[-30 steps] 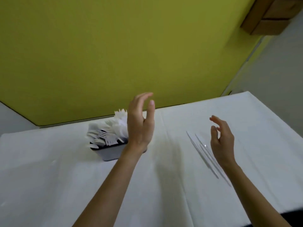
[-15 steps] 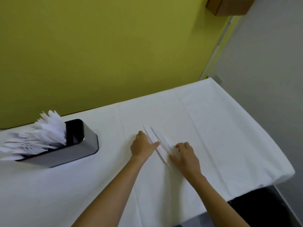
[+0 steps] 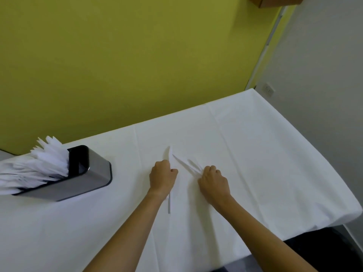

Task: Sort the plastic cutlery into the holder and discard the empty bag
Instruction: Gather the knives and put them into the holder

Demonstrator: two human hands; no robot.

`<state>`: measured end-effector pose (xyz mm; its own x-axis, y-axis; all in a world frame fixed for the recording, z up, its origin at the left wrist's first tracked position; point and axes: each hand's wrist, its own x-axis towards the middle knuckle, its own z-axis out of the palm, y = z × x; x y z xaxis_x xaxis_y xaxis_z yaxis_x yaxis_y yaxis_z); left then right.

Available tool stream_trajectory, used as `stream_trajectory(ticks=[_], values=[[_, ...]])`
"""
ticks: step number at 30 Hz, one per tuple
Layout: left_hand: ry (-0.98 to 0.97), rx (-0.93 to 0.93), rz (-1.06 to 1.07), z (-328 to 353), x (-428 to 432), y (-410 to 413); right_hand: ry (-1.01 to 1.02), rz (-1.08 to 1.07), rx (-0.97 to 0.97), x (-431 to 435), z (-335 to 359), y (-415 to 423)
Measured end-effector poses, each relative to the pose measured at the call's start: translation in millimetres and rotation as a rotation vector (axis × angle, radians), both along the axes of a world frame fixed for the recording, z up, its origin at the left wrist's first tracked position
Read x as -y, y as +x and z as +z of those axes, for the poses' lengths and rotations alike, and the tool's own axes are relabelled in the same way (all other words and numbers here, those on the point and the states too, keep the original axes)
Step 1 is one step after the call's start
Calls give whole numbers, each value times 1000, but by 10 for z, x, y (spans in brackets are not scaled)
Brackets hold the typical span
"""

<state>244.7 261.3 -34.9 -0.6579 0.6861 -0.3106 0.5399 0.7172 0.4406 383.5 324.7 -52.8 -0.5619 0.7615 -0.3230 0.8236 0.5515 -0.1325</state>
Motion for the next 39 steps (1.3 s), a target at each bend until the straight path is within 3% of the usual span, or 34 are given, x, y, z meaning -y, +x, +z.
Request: stream_trajectory(ticks=[3, 5, 8, 11, 20, 26, 30, 35, 39], values=[[108, 359, 277, -5, 27, -89, -73, -49, -85, -52, 34, 66], [169, 533, 357, 15, 64, -129, -276, -202, -284, -109, 47, 130], [273, 722, 357, 121, 91, -121, -674, -461, -628, -121, 82, 178], [376, 851, 295, 256, 70, -107, -838, -538, -715, -55, 110, 207], [325, 793, 125, 385, -10, -115, -1119, -430, -799, 134, 354, 206], [288, 690, 47, 301, -41, -109, -1392, -578, -959, 194, 448, 191], [317, 674, 52, 297, -45, -133, -1342, -602, -978, 172, 430, 182], [531, 854, 151, 383, -147, -175, -1120, -374, -909, 214, 486, 145], [590, 805, 135, 496, -246, -222, -1130, -283, -901, 192, 588, 101]])
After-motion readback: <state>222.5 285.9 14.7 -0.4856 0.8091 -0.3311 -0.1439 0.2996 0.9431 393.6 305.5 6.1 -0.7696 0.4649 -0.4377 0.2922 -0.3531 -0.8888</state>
